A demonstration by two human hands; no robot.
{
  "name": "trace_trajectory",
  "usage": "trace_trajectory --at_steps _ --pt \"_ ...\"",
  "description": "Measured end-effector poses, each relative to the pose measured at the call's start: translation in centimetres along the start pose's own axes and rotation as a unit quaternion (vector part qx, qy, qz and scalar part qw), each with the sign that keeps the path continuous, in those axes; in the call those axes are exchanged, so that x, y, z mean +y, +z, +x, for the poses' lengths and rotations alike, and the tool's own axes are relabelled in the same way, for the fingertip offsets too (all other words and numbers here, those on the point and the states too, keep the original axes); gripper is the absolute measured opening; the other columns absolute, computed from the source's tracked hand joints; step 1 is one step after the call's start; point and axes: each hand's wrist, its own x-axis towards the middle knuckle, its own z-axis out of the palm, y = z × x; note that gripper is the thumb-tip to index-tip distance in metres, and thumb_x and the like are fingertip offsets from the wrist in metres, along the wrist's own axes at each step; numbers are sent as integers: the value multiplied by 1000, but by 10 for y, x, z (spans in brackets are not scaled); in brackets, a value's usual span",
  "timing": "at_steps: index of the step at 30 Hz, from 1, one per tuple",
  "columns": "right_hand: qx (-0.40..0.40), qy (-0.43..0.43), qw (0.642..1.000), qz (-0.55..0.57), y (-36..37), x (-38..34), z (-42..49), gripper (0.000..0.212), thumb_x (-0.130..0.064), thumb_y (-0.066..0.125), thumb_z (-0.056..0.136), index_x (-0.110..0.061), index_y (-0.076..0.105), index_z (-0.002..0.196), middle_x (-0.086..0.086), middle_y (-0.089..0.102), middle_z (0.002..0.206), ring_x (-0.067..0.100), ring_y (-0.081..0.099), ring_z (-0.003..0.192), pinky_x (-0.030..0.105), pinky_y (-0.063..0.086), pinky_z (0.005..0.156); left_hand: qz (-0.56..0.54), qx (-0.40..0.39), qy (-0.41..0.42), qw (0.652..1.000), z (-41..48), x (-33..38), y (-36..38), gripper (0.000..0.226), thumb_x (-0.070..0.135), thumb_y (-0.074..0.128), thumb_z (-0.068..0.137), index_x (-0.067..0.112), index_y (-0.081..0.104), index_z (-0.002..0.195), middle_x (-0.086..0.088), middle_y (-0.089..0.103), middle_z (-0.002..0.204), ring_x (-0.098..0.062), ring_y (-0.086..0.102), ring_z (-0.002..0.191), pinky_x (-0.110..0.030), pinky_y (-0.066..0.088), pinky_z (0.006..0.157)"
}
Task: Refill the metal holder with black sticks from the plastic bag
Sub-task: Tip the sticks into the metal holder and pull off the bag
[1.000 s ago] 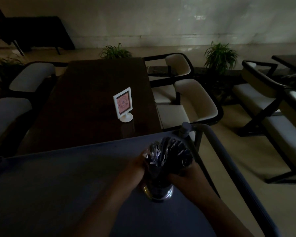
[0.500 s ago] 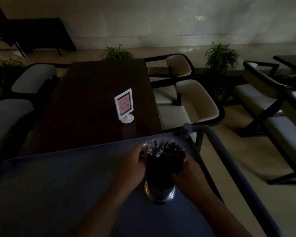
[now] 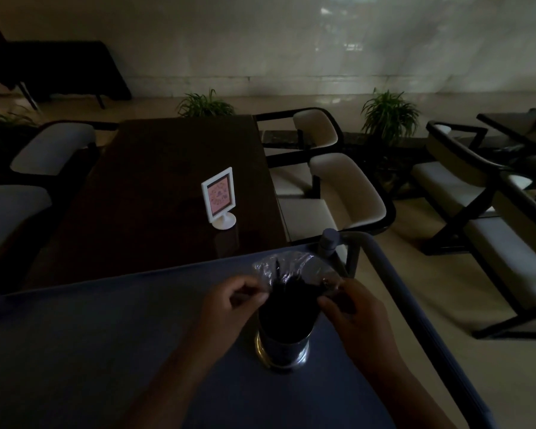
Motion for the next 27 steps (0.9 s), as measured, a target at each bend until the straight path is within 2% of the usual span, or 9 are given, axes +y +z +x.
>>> trace_trajectory --at_steps 3,5,9,13,18,21,24,25,27 --pt "34 -37 998 -47 -4 -2 5 6 -18 70 86 -21 68 81 -6 64 77 5 63 71 18 49 60 29 29 11 999 5 4 -1 25 6 70 84 30 71 80 14 73 86 1 66 78 -8 48 69" --pt "45 -70 993 -82 -7 -7 10 13 -19 67 88 -17 67 75 -6 59 73 8 59 66 21 46 58 43 35 7 998 7 9 -3 21 8 70 85 28 71 81 10 73 81 1 66 77 -10 49 69" --pt "71 -104 990 -70 -14 -22 19 19 -28 63 89 -22 64 71 -13 54 73 7 57 64 21 46 55 66 68 24 995 12 20 -11 6 17 70 85 23 72 85 8 72 82 -2 66 79 -20 52 71" --pt "76 -104 990 -60 -24 -38 27 16 -30 59 91 -21 69 83 -8 63 86 7 63 73 30 53 60 58 83 39 994 14 38 -19 4 26 68 84 24 70 86 9 72 84 -5 67 81 -25 54 71" --pt "110 -114 986 -57 -33 -58 33 10 -25 63 91 -27 70 83 -13 64 81 1 62 73 5 41 60 30 91 65 993 14 56 -23 5 26 66 84 26 70 88 14 71 90 -2 67 85 -16 54 70" --pt "91 -100 990 -45 -31 -57 30 11 -25 61 91 -27 69 84 -10 66 83 3 63 73 8 43 60 32 78 50 995 14 53 -21 5 24 67 84 25 69 88 14 71 89 -1 67 85 -16 54 71" --pt "58 -83 994 -37 -27 -51 25 11 -24 60 91 -23 71 92 -7 66 93 7 65 77 23 53 64 44 64 19 997 9 46 -16 7 20 68 84 27 70 87 11 72 86 0 67 83 -24 53 74" --pt "58 -84 994 -40 -28 -51 23 12 -24 59 91 -23 71 93 -7 67 94 7 65 77 23 53 64 41 63 20 997 7 46 -16 8 20 68 84 28 69 87 12 72 86 0 67 83 -23 52 73" --pt "79 -99 990 -57 -32 -56 24 10 -23 61 91 -23 70 88 -9 66 86 3 63 74 11 46 61 35 67 34 997 6 49 -18 8 23 67 85 30 68 87 16 71 90 0 66 85 -22 51 73"
